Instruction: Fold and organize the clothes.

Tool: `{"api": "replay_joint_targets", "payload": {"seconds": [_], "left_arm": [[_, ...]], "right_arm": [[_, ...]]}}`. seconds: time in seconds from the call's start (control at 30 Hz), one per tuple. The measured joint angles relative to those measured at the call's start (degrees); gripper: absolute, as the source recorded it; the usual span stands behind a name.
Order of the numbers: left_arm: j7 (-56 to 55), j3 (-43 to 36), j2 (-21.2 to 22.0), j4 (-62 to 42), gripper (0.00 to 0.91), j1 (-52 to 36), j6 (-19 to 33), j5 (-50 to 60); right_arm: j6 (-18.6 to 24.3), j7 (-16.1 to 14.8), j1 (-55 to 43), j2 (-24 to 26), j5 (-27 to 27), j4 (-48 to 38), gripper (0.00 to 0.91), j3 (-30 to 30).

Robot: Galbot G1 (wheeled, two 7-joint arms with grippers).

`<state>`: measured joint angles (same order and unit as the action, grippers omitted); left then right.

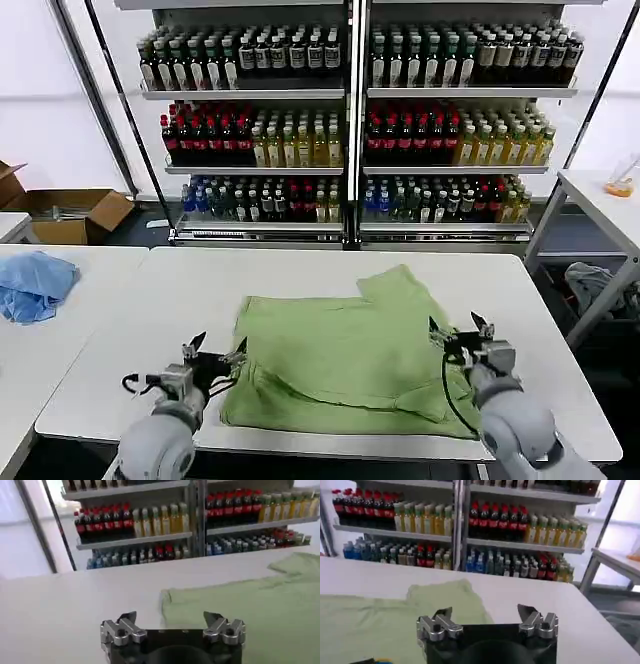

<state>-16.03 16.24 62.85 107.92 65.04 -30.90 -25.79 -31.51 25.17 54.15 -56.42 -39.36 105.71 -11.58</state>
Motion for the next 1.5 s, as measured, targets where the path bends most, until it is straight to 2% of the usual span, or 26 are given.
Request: {"api": "replay_joint_targets", "payload": {"seconds": [0.5,1.0,1.03,1.07,1.1,1.13,1.27,1.3,1.33,1.37,1.4,1.43,1.47,1.5], "left_arm": [[-1.70,-9.74,1.23,-19.03,0.907,-20.38,-1.64,-5.70],[-1.62,-14.54,1.88,-28.50,0.897,-28.29,-2.04,-10.50],[-1.63,-14.65,1.83,-28.69,0.846,-28.42,-2.04,-10.79],[-1.64,-14.77,1.75,-28.83,0.625,-28.54,-2.05,-11.09],[-1.64,-14.87,1.67,-28.94,0.564,-28.62,-2.07,-11.43],[-1.64,-14.93,1.58,-29.04,0.453,-28.67,-2.08,-11.69],[-1.43,-15.23,1.18,-29.14,0.191,-28.66,-2.15,-12.80],[-1.22,-15.32,1.00,-29.10,0.161,-28.56,-2.16,-13.04],[-1.10,-15.38,0.88,-29.06,0.081,-28.47,-2.16,-13.19],[-1.02,-15.42,0.79,-28.99,0.060,-28.37,-2.17,-13.33],[-0.84,-15.43,0.70,-28.93,0.050,-28.26,-2.17,-13.47],[-0.82,-15.42,0.64,-28.92,0.050,-28.18,-2.17,-13.60],[-0.77,-15.42,0.58,-28.89,0.040,-28.09,-2.18,-13.77],[-0.70,-15.41,0.49,-28.84,0.040,-27.95,-2.19,-13.97]], "right_arm": [[-1.28,-0.16,-21.97,-5.20,-7.50,-21.38,0.907,13.01],[-1.54,-1.36,-30.94,-9.62,-9.15,-36.88,0.907,17.55],[-1.55,-1.48,-31.22,-9.88,-9.23,-37.67,0.907,17.66],[-1.57,-1.59,-31.53,-10.15,-9.31,-38.53,0.907,17.76],[-1.58,-1.67,-31.78,-10.38,-9.37,-39.28,0.907,17.83],[-1.59,-1.75,-32.00,-10.58,-9.42,-39.92,0.907,17.91],[-1.62,-2.11,-32.63,-11.17,-9.60,-42.20,0.907,18.24],[-1.62,-2.22,-32.75,-11.31,-9.67,-42.66,0.846,18.31],[-1.63,-2.35,-32.86,-11.43,-9.74,-43.11,0.705,18.36],[-1.63,-2.45,-32.96,-11.53,-9.80,-43.52,0.625,18.41],[-1.63,-2.60,-33.09,-11.63,-9.85,-43.94,0.433,18.45],[-1.62,-2.70,-33.17,-11.73,-9.85,-44.29,0.312,18.48],[-1.56,-2.81,-33.28,-11.81,-9.88,-44.58,0.121,18.54],[-1.52,-2.93,-33.36,-11.90,-9.92,-44.86,0.020,18.62]]}}
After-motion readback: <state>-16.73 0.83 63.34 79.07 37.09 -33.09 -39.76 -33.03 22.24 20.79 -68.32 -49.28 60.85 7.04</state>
